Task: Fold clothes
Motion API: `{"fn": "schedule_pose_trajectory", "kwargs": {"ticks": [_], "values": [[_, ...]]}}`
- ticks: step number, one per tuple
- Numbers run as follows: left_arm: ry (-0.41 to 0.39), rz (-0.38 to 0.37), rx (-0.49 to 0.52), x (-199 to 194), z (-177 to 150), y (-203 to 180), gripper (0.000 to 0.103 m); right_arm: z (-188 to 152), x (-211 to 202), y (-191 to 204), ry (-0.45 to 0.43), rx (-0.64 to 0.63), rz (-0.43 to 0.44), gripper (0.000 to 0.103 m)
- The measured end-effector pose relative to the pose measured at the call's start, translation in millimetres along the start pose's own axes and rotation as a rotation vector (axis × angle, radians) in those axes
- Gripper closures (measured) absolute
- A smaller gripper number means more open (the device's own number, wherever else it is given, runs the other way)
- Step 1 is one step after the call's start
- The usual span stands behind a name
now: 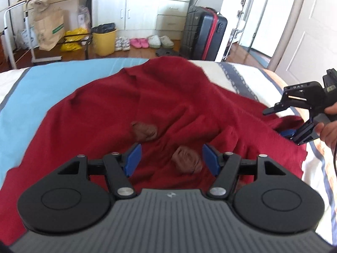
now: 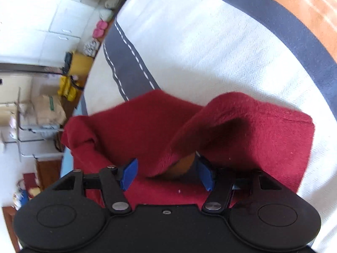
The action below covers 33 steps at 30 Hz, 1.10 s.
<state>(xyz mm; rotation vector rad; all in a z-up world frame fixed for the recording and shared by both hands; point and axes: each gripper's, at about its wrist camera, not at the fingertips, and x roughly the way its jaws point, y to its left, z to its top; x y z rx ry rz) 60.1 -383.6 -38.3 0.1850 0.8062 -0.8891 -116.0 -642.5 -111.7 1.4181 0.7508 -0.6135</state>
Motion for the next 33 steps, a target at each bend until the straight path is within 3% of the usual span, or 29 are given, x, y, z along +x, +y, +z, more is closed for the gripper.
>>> {"fn": "schedule_pose_trajectory", "kwargs": {"ticks": [5, 7, 8, 9, 10, 15, 20, 22, 24, 25, 30, 33], "values": [[-0.003, -0.020, -0.007, 18, 12, -13, 0.039, 7, -1, 15, -0.087, -0.158, -0.035, 0.039], [-0.003, -0.023, -0.016, 20, 13, -16, 0.039, 15, -2, 14, -0.116, -0.198, -0.052, 0.055], [-0.002, -0.023, -0.021, 22, 13, -18, 0.039, 17, -3, 14, -0.136, -0.222, -0.067, 0.076], [0.004, -0.019, -0.025, 24, 14, -18, 0.039, 23, 0, 16, -0.159, -0.257, -0.083, 0.087], [0.009, -0.014, -0.028, 26, 14, -18, 0.039, 28, 0, 19, -0.179, -0.311, -0.090, 0.089], [0.019, 0.021, -0.044, 32, 14, -12, 0.039, 40, -45, 67, -0.459, -0.696, -0.187, 0.093], [0.041, 0.045, -0.053, 37, 11, -2, 0.039, 85, -100, 101, -0.724, -0.793, -0.287, 0.093], [0.054, 0.052, -0.046, 39, 9, 0, 0.039, 102, -97, 101, -0.729, -0.813, -0.326, 0.087], [0.071, 0.066, -0.029, 39, 8, 2, 0.039, 119, -87, 99, -0.683, -0.814, -0.387, 0.057], [0.078, 0.073, -0.020, 38, 7, 4, 0.039, 126, -78, 97, -0.639, -0.804, -0.424, 0.053], [0.101, 0.083, -0.024, 18, 5, 28, 0.039, 132, -60, 58, -0.538, -0.640, -0.426, 0.052], [0.106, 0.085, -0.047, -5, -2, 46, 0.039, 113, -50, 46, -0.435, -0.624, -0.318, 0.051]]}}
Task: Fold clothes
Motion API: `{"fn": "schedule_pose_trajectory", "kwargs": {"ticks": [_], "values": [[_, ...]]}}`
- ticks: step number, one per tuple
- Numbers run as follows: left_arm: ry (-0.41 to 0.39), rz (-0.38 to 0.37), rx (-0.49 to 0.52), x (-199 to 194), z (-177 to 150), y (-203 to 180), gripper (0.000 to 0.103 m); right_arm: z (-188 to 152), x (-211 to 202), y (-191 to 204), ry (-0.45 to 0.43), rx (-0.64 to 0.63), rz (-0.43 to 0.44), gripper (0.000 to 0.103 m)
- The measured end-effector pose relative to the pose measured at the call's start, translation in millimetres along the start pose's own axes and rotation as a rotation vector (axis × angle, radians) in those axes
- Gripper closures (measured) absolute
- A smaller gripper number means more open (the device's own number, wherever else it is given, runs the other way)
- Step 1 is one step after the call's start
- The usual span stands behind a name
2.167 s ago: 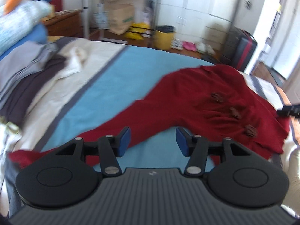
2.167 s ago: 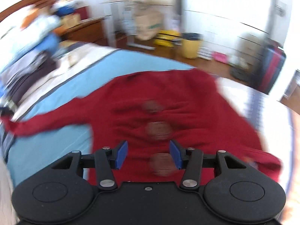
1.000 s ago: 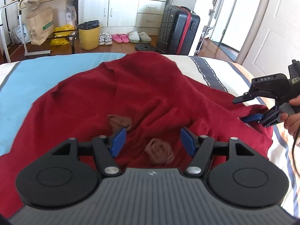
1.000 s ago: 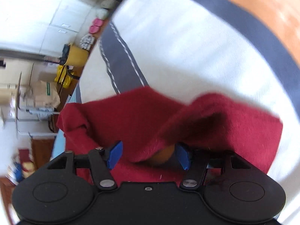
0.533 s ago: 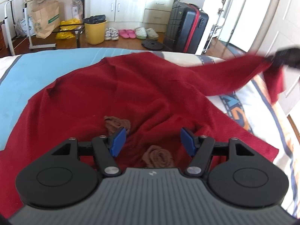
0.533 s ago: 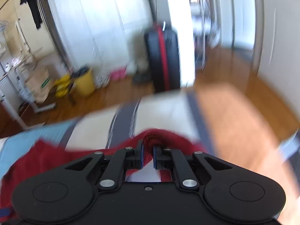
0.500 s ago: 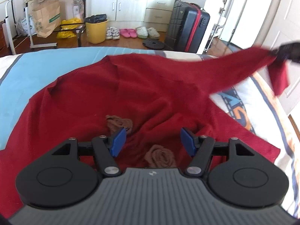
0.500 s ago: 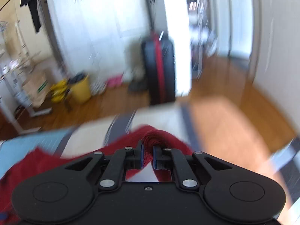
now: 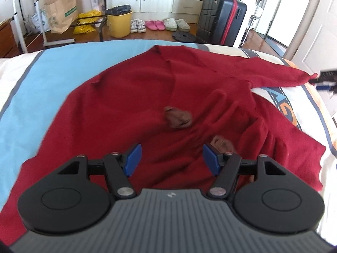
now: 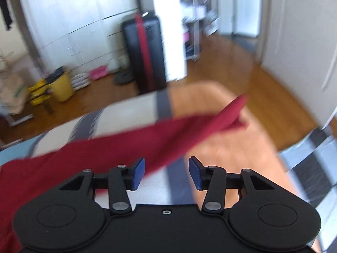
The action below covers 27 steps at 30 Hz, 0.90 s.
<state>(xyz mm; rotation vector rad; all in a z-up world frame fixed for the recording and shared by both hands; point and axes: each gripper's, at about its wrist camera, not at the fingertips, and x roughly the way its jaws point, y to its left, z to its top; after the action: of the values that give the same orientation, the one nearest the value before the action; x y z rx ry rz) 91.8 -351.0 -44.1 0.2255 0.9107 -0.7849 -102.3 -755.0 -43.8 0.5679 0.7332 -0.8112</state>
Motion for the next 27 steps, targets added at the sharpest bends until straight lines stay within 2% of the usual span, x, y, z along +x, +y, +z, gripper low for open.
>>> {"fn": "schedule_pose_trajectory", "kwargs": {"ticks": [4, 7, 9, 11, 14, 17, 19, 20, 22, 23, 24, 26, 27], "values": [[0.008, -0.044, -0.111, -32, -35, 31, 0.033, -54, -18, 10, 0.102, -0.055, 0.268, 0.051], [0.073, -0.126, -0.248, -43, -70, 51, 0.033, -92, -26, 9, 0.167, -0.077, 0.426, 0.050], [0.139, -0.170, -0.303, -45, -94, 55, 0.033, -117, -31, 6, 0.206, -0.086, 0.516, 0.045], [0.189, -0.201, -0.317, -46, -116, 51, 0.033, -135, -31, 4, 0.228, -0.071, 0.531, 0.044], [0.180, -0.270, -0.295, -49, -134, 40, 0.030, -151, -31, 2, 0.211, -0.005, 0.600, 0.043], [0.195, -0.314, -0.254, -47, -138, 27, 0.030, -176, -37, 6, 0.244, 0.109, 0.666, 0.043], [0.222, -0.379, -0.247, -43, -139, 19, 0.027, -179, -38, 19, 0.208, 0.083, 0.636, 0.041], [0.240, -0.424, -0.262, -37, -141, 17, 0.026, -180, -39, 25, 0.191, 0.071, 0.621, 0.045], [0.288, -0.491, -0.291, -26, -149, 11, 0.019, -180, -41, 40, 0.161, 0.026, 0.584, 0.074], [0.277, -0.485, -0.297, -24, -151, 9, 0.019, -179, -42, 48, 0.149, -0.004, 0.563, 0.092], [0.264, -0.477, -0.311, -25, -152, 7, 0.021, -178, -44, 56, 0.137, -0.035, 0.541, 0.092], [0.229, -0.459, -0.280, -35, -149, 2, 0.066, -176, -47, 72, 0.110, -0.094, 0.499, 0.092], [0.207, -0.450, -0.263, -42, -147, 0, 0.096, -176, -60, 71, 0.066, -0.097, 0.493, 0.092]]}}
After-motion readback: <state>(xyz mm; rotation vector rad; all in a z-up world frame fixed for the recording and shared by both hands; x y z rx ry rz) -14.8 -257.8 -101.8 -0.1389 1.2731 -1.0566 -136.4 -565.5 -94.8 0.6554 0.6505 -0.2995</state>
